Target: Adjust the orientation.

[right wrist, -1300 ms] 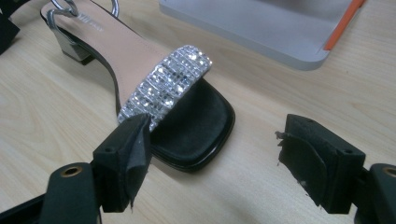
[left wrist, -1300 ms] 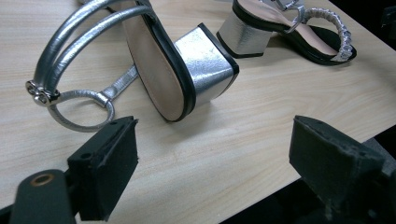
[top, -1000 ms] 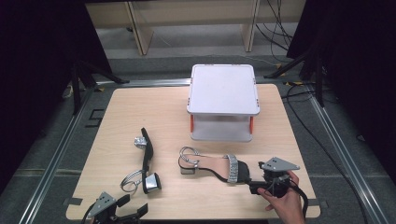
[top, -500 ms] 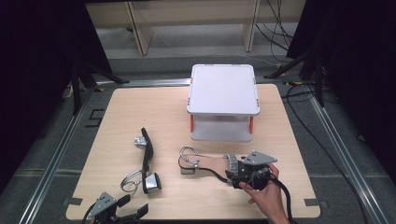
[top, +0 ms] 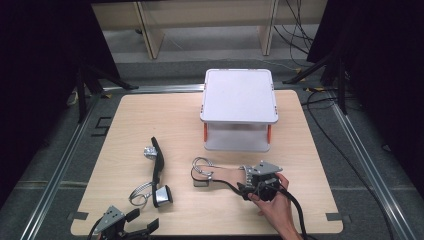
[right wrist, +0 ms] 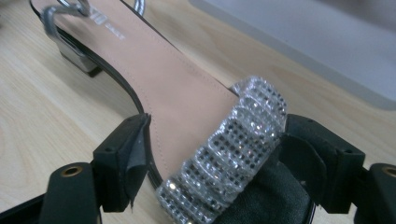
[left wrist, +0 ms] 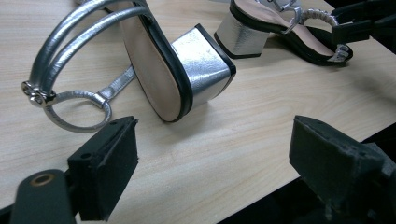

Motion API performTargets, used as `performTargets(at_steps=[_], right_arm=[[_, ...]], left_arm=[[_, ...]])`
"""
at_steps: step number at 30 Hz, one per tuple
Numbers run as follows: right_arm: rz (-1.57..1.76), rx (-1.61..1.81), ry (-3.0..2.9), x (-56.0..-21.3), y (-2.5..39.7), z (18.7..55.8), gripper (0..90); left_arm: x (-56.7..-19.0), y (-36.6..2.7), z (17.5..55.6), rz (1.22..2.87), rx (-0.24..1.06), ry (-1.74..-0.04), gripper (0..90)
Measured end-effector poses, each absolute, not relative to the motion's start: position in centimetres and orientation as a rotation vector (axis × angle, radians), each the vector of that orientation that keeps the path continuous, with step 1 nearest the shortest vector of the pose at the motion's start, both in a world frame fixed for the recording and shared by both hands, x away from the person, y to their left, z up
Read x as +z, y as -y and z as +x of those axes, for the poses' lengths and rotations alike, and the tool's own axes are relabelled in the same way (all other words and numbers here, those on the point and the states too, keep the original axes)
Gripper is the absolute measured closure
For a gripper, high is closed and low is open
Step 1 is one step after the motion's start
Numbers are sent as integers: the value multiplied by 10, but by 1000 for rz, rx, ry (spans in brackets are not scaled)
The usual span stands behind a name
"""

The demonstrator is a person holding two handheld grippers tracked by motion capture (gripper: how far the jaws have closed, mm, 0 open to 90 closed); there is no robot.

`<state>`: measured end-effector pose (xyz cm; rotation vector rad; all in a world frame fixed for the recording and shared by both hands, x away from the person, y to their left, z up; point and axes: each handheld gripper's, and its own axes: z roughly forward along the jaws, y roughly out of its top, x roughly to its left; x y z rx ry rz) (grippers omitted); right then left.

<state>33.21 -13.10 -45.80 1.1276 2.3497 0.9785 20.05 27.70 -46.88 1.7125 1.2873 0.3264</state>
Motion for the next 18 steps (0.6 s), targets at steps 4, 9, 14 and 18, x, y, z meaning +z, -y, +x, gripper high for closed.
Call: performTargets(at_steps=[4, 9, 14, 18], right_arm=[[1150, 973, -2374, -466, 136, 337, 286], [1211, 1007, -2415, -469, 138, 340, 335], [1183, 990, -2450, -466, 139, 343, 362], [1139, 927, -2488, -461, 141, 350, 413]], left_arm=[[-470, -277, 201, 1699, 321, -1277, 151], [-469, -276, 201, 1702, 323, -1285, 151], [-468, -277, 200, 1705, 323, -1289, 152], [-468, -277, 200, 1703, 321, -1292, 152]])
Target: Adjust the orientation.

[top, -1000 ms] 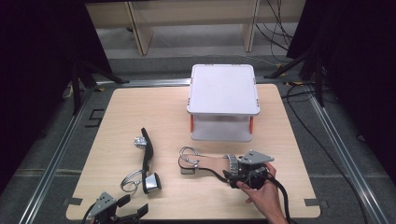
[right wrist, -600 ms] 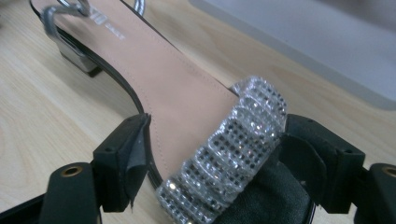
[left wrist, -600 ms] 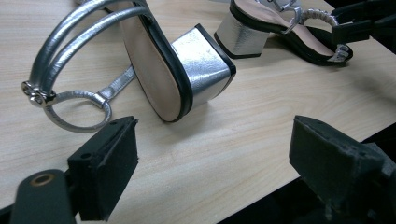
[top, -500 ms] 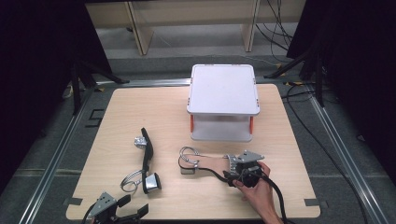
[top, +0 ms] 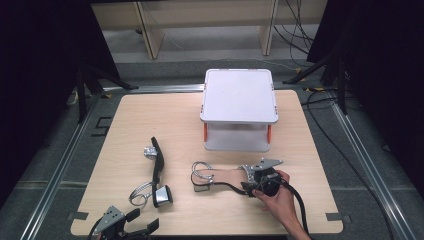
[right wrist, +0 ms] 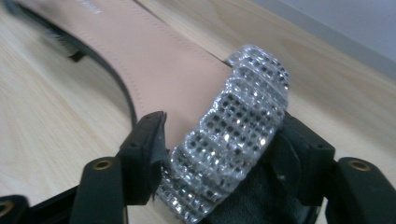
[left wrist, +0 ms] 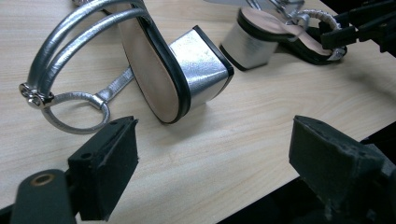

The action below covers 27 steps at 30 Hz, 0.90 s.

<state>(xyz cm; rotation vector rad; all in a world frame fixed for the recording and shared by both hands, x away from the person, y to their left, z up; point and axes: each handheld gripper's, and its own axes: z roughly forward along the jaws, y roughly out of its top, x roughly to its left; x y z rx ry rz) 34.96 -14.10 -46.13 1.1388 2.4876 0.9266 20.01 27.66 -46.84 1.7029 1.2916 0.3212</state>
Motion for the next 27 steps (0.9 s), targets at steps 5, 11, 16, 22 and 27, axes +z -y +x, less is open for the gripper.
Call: performTargets(at_steps=[5, 11, 16, 22, 27], right_arm=[[1070, 879, -2524, -459, 147, 362, 469], [1056, 844, -2512, -456, 149, 369, 498], [1031, 857, -2519, -457, 148, 368, 508], [970, 815, -2517, -454, 145, 380, 537], [965, 802, -2467, -454, 147, 396, 422]], left_arm=[[-468, -276, 201, 1702, 321, -1288, 152], [-468, -277, 200, 1710, 322, -1287, 152], [-469, -276, 201, 1709, 324, -1285, 152], [-469, -276, 201, 1685, 323, -1277, 152], [-468, -276, 201, 1701, 322, -1289, 152]])
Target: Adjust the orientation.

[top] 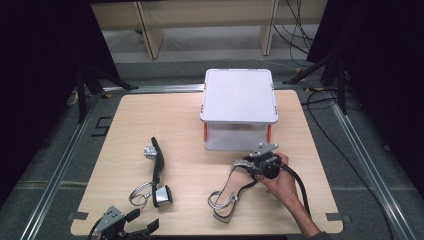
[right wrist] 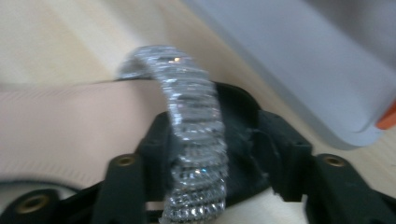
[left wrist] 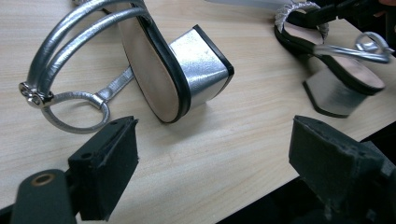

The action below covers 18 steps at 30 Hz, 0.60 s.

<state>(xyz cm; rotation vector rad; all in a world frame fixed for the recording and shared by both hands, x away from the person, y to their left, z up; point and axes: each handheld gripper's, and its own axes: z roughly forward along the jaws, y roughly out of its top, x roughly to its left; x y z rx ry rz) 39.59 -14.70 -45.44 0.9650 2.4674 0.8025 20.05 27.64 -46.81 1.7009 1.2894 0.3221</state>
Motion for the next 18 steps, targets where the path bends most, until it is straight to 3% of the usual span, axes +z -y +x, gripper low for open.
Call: performTargets(at_steps=[4, 12, 18], right_arm=[[1027, 840, -2474, -443, 150, 382, 393], [951, 991, -2586, -430, 156, 318, 476], [873, 1113, -2634, -432, 150, 294, 578]], left_arm=[[-469, -276, 201, 1669, 317, -1276, 153], [-467, -276, 200, 1686, 319, -1280, 153], [-467, -276, 200, 1690, 323, -1282, 153]])
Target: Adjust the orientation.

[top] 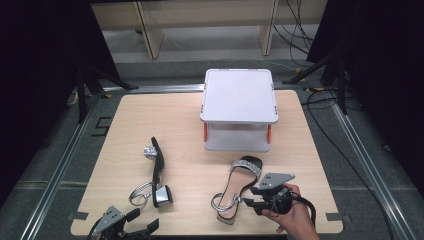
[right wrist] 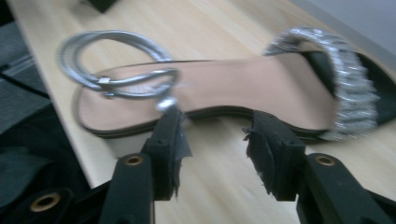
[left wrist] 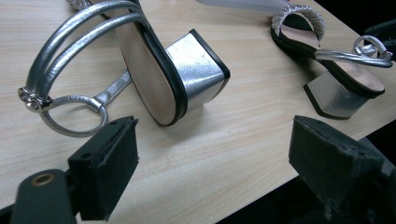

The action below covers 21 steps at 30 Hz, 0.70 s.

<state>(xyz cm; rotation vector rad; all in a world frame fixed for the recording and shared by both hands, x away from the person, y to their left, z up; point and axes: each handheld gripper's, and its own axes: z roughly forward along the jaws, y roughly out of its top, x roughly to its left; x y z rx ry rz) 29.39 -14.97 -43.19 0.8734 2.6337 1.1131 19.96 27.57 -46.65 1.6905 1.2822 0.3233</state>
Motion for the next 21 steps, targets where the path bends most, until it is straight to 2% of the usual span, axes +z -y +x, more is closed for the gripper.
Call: performTargets(at_steps=[5, 8, 10, 21], right_arm=[[836, 1125, -2664, -436, 140, 293, 634], [786, 1122, -2670, -442, 135, 295, 759], [781, 1099, -2674, -441, 136, 293, 793], [812, 996, -2623, -434, 182, 292, 815]], left_arm=[[-468, -276, 201, 1665, 323, -1270, 153], [-468, -276, 200, 1675, 320, -1267, 154], [-466, -276, 199, 1683, 321, -1280, 154], [-466, -276, 199, 1678, 321, -1280, 155]])
